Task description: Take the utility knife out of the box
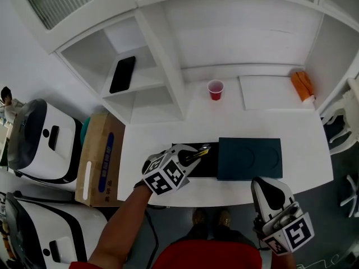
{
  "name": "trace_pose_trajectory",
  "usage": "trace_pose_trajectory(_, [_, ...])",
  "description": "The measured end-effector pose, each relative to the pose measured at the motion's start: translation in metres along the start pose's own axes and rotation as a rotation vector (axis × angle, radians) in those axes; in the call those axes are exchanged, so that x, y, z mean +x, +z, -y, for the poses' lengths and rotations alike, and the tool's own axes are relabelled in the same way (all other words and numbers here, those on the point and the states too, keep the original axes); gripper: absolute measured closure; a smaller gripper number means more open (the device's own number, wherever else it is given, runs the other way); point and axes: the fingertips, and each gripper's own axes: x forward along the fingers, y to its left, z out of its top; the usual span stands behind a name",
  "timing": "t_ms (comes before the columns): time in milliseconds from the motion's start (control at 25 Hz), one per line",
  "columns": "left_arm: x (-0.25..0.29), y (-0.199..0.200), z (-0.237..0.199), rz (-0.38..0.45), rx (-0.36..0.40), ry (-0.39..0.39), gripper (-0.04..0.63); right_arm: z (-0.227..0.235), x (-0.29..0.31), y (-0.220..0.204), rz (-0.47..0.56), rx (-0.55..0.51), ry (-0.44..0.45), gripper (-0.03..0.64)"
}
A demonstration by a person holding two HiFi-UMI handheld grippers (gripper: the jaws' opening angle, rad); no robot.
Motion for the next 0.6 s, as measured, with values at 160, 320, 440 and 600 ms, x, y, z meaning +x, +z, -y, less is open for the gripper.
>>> trace_pose_trajectory(160, [-0.051,0.056,-0.008,0.288,-0.088,0.143,0.534,-0.002,0.007,0.007,0.020,-0.008,0.005,0.617])
trace_pose_trajectory(320, [-0.098,0.095,-0.003,0.521,-0.164,0.238,0.534,-0.012,0.017,0.016,0.042,-0.024,0.025,0.617])
trace_pose_trajectory(440, [-0.132,0.115,0.005,0.674,-0.280,0.280,0.534,-0.021,0.022,0.022,0.056,-0.031,0.039,0.616])
trace_pose_trajectory(600, [-0.163,0.127,0.020,0.779,-0.338,0.327,0.534,-0.032,0.027,0.030,0.077,-0.039,0.046,0.617])
